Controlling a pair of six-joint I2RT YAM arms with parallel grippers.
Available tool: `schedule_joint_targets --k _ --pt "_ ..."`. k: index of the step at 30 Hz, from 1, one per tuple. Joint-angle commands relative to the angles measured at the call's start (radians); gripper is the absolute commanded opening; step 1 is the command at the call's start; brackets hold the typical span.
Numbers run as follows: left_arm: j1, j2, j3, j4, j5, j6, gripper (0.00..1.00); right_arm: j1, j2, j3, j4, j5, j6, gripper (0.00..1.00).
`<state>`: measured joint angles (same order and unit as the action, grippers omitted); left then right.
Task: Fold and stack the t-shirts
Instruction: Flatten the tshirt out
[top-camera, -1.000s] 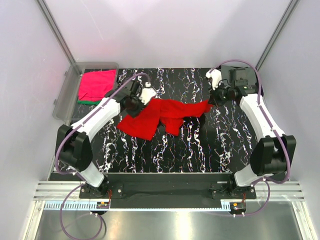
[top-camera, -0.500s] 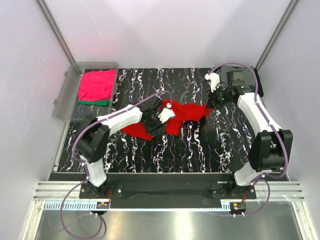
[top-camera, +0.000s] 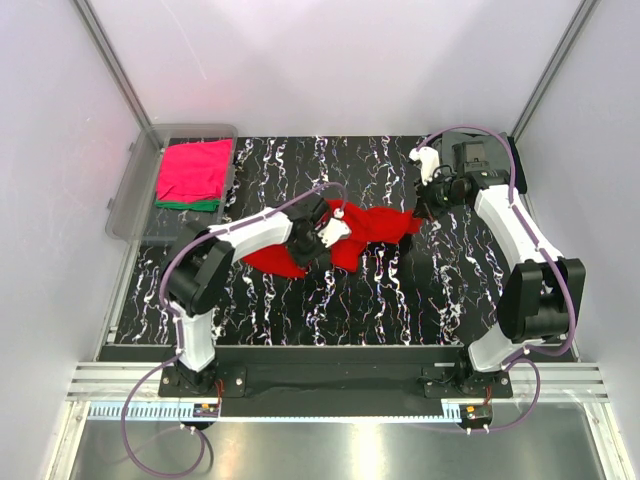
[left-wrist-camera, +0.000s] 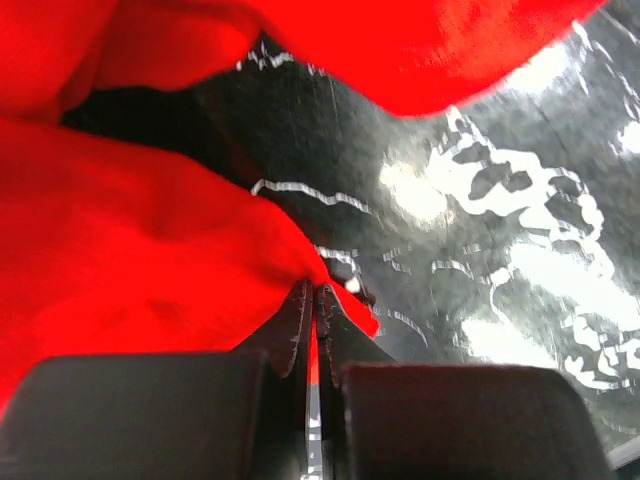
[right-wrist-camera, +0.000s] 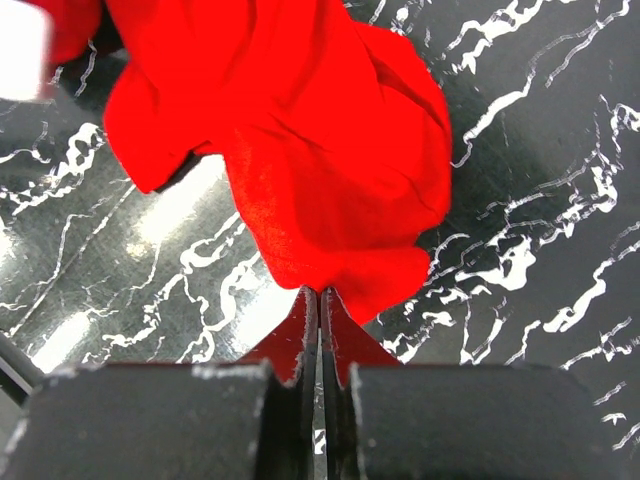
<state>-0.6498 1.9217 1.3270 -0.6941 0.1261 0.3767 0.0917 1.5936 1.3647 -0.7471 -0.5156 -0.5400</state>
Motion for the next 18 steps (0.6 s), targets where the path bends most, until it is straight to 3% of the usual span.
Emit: schedule_joint_targets --k 1,6,10,16,18 --pt "0.007 -0.179 0.003 -0.025 -0.006 0.045 0.00 -0.004 -0.015 0.047 0.018 0.049 0.017 0.00" --pt "0.015 -0.484 0.000 -0.071 -0.019 0.138 0.00 -0.021 -0.113 0.050 0.034 0.069 0.072 0.00" --pt "0.015 -0.676 -0.008 -0.117 -0.055 0.191 0.00 -0.024 -0.283 0.053 -0.019 0.068 0.112 0.00" --pt "0.013 -0.820 0.054 -0.205 -0.089 0.180 0.00 -0.023 -0.571 0.066 -0.055 0.158 0.117 0.00" --pt "0.013 -0.836 0.048 -0.181 -0.114 0.186 0.00 -0.024 -0.600 0.077 -0.023 0.199 0.118 0.00"
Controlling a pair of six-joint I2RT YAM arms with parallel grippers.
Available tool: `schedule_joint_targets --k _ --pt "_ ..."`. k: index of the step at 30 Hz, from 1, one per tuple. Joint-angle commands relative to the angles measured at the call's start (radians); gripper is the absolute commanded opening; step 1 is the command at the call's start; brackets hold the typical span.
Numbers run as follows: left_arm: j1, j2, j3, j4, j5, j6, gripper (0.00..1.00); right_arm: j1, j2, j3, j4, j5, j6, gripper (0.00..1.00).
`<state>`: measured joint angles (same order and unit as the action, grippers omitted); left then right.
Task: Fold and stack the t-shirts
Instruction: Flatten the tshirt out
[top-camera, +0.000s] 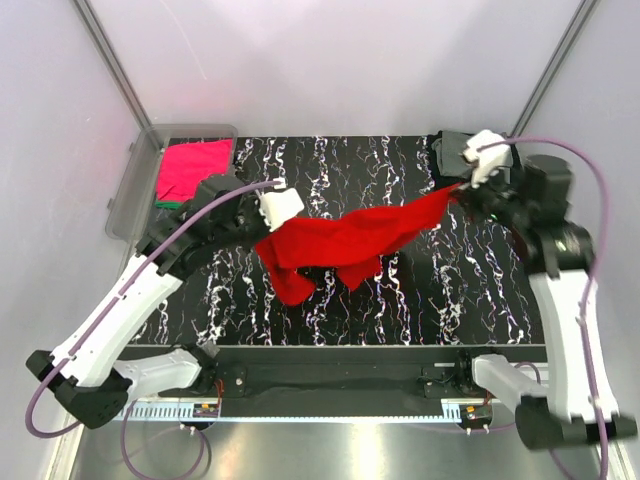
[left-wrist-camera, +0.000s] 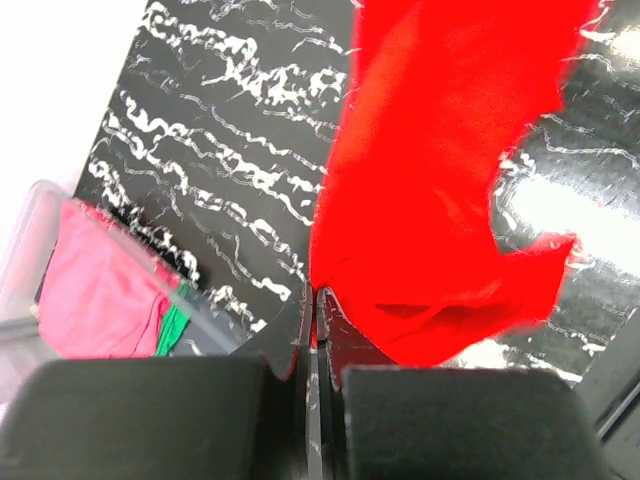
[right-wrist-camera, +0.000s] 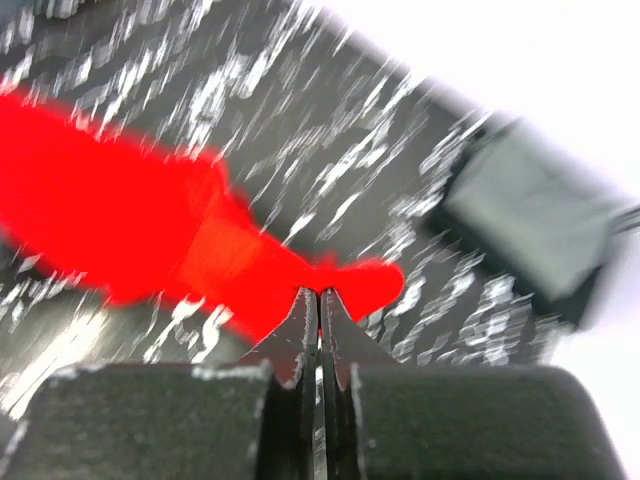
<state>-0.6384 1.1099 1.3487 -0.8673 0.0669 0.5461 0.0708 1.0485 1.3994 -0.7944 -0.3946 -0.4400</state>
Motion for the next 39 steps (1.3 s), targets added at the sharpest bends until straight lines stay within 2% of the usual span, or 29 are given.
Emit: schedule_joint_targets --k 1,2,5,7,10,13,15,16,17,18,19,20,22,24,25,28,29,33,39 --pt "0.000 -0.027 0.014 0.013 -0.064 0.018 0.00 -0.003 -0.048 0.046 0.067 0.123 0.023 0.00" --pt "0.003 -0.016 -0.026 0.064 -0.132 0.017 0.00 -0.002 -0.036 0.049 0.086 0.144 0.026 0.00" --pt "0.025 0.060 -0.110 0.137 -0.170 0.040 0.00 -0.003 0.066 0.044 0.127 0.207 0.009 0.00" --pt "0.063 0.125 -0.129 0.163 -0.162 0.035 0.00 -0.005 0.141 0.033 0.173 0.206 -0.011 0.00" --pt "0.127 0.301 -0.106 0.206 -0.127 -0.006 0.00 -0.005 0.250 -0.013 0.265 0.204 -0.026 0.00" --pt "0.186 0.582 0.033 0.266 -0.111 -0.061 0.00 -0.006 0.397 -0.008 0.346 0.198 -0.013 0.00" --pt "0.204 0.707 0.139 0.296 -0.119 -0.075 0.02 -0.012 0.480 0.036 0.374 0.195 -0.002 0.00" --pt "0.215 0.828 0.279 0.298 -0.136 -0.080 0.03 -0.014 0.558 0.061 0.382 0.195 0.010 0.00" --pt "0.220 0.881 0.356 0.286 -0.178 -0.086 0.06 -0.014 0.591 0.117 0.383 0.197 0.018 0.00" --pt "0.220 0.925 0.430 0.275 -0.200 -0.097 0.21 -0.014 0.620 0.143 0.380 0.197 0.024 0.00" --pt "0.221 0.962 0.484 0.268 -0.214 -0.100 0.26 -0.014 0.658 0.167 0.382 0.191 0.027 0.00" --pt "0.221 0.956 0.525 0.269 -0.220 -0.101 0.30 -0.016 0.671 0.199 0.382 0.185 0.026 0.00" --pt "0.221 0.894 0.503 0.274 -0.211 -0.112 0.39 -0.014 0.677 0.213 0.380 0.177 0.020 0.00" --pt "0.223 0.829 0.399 0.272 -0.187 -0.132 0.44 -0.016 0.670 0.202 0.377 0.166 0.021 0.00" --pt "0.229 0.765 0.307 0.271 -0.168 -0.136 0.43 -0.014 0.657 0.190 0.377 0.155 0.021 0.00" --pt "0.244 0.670 0.151 0.235 -0.078 -0.138 0.31 -0.016 0.630 0.133 0.376 0.125 0.041 0.00" --pt "0.247 0.663 0.129 0.193 -0.035 -0.132 0.30 -0.014 0.624 0.110 0.377 0.119 0.047 0.00" --pt "0.259 0.685 0.101 0.108 0.014 -0.129 0.29 -0.014 0.605 0.084 0.363 0.100 0.050 0.00" --pt "0.289 0.832 0.170 0.030 0.054 -0.101 0.25 -0.016 0.616 0.089 0.343 0.100 0.040 0.00"
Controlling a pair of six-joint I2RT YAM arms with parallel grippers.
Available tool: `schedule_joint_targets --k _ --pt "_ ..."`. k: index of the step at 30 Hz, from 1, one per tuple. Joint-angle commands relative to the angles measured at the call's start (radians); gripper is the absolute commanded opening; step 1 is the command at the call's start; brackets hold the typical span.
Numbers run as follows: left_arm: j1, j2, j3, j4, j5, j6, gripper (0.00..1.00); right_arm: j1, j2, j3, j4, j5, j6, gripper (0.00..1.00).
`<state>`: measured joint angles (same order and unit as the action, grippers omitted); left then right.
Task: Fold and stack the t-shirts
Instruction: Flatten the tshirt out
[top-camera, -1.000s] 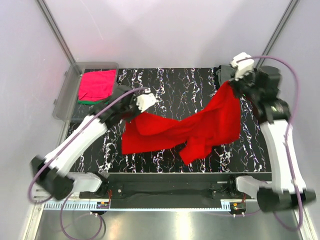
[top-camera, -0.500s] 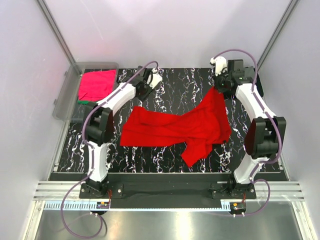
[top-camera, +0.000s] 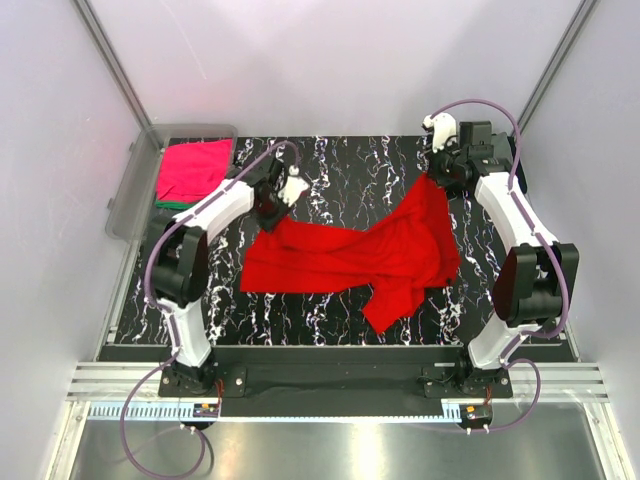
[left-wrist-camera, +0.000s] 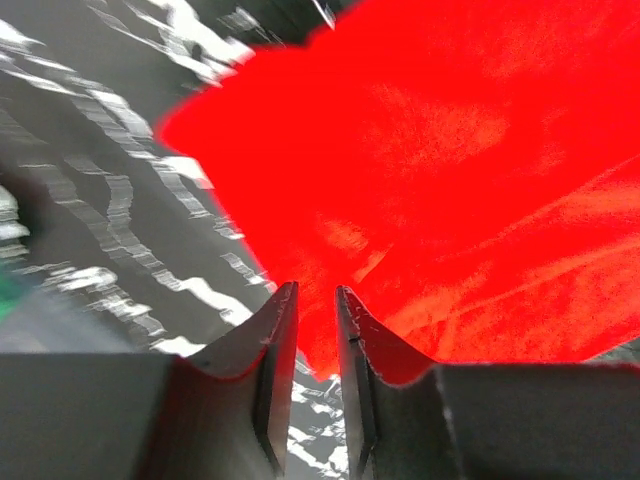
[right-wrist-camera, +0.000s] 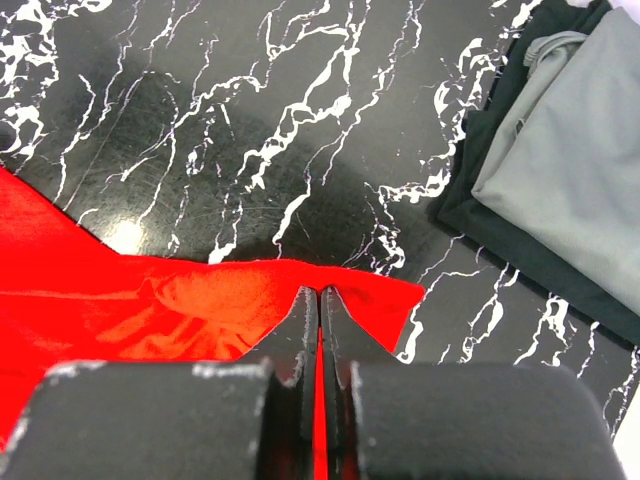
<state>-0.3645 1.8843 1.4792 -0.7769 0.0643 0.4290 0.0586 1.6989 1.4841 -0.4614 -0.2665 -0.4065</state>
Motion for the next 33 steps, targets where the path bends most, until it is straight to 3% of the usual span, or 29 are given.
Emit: schedule_joint_targets --k 1,9,20,33 --pt "0.019 0.094 0.050 -0.070 0.061 0.014 0.25 -0.002 -0.030 0.005 0.010 -0.030 0.006 0.00" --pt "0.048 0.179 0.089 -0.073 0.065 -0.004 0.34 -0.003 -0.039 -0.013 0.010 -0.028 -0.005 0.00" --pt "0.048 0.159 0.085 -0.101 0.109 -0.030 0.26 -0.002 -0.030 -0.031 0.013 -0.027 -0.006 0.00" --pt "0.010 0.128 0.055 -0.108 0.126 -0.053 0.31 -0.002 -0.031 -0.056 0.024 -0.039 -0.008 0.00"
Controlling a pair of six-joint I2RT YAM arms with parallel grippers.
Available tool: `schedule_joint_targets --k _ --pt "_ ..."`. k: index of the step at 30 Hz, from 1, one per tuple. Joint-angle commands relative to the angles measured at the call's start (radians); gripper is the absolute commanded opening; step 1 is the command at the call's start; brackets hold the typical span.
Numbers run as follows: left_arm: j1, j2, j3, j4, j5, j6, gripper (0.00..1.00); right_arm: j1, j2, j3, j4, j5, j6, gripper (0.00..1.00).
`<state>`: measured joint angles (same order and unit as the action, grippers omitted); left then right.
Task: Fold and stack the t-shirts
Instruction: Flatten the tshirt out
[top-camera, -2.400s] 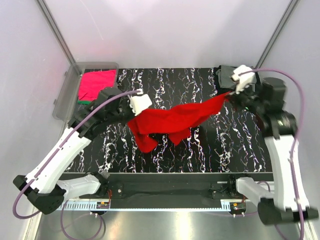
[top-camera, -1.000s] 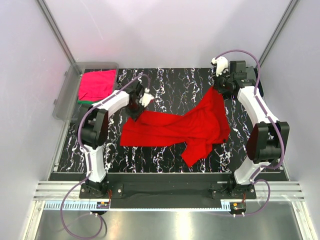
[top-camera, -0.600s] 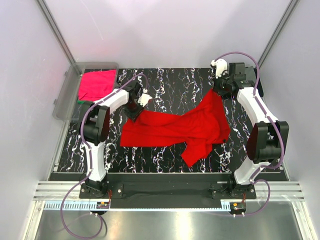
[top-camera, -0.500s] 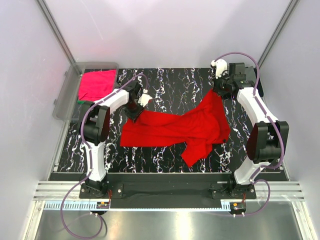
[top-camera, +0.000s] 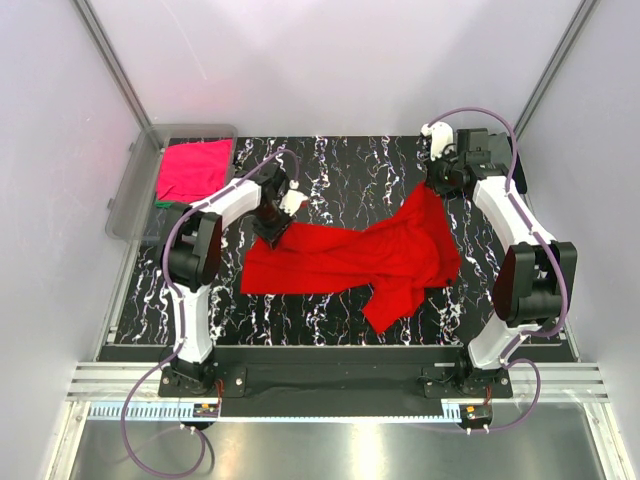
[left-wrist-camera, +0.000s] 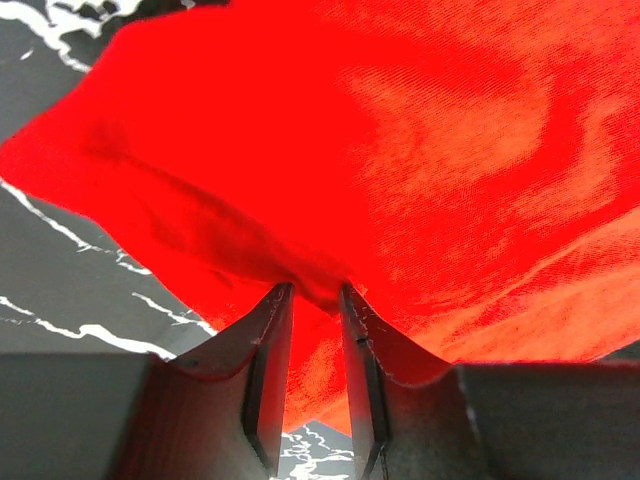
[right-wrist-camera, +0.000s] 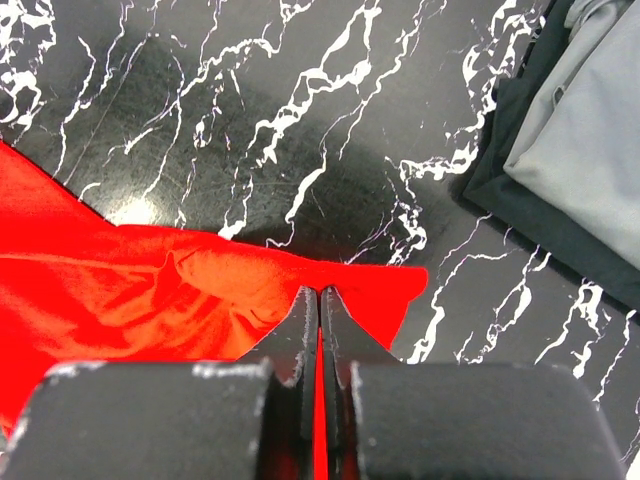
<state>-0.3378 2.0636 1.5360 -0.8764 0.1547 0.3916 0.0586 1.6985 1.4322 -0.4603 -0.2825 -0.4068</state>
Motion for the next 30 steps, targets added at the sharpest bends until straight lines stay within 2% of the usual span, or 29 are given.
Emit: schedule_joint_targets --k 1,4,6,7,10,13,17,23,30 --pt "-0.018 -0.049 -0.002 -0.009 0.034 -0.016 0.31 -0.003 -0.033 -0.007 0.023 -0.023 -0.009 0.00" --pt "-0.023 -0.049 -0.007 -0.009 0.025 -0.014 0.30 -0.002 -0.037 -0.016 0.026 -0.023 -0.009 0.00" --pt "-0.023 -0.051 -0.010 -0.009 0.022 -0.014 0.25 -0.002 -0.039 -0.019 0.029 -0.024 -0.006 0.00" --pt "-0.023 -0.051 -0.011 -0.010 0.022 -0.011 0.16 -0.002 -0.039 -0.021 0.028 -0.024 -0.007 0.00" --pt "-0.023 -0.054 -0.011 -0.012 0.020 -0.011 0.00 -0.003 -0.036 -0.023 0.034 -0.026 -0.003 0.00" --pt "-0.023 -0.068 -0.010 -0.015 0.016 -0.005 0.00 -0.002 -0.036 -0.019 0.034 -0.020 -0.004 0.00" --pt "-0.023 -0.172 0.009 -0.015 -0.003 0.021 0.00 -0.009 -0.051 0.005 0.035 0.017 0.029 0.00" --pt "-0.024 -0.350 0.166 -0.019 -0.058 0.079 0.00 -0.052 -0.102 0.141 0.038 0.055 0.144 0.00" --pt "-0.024 -0.471 0.306 -0.012 -0.129 0.112 0.00 -0.094 -0.227 0.280 0.008 0.095 0.120 0.00"
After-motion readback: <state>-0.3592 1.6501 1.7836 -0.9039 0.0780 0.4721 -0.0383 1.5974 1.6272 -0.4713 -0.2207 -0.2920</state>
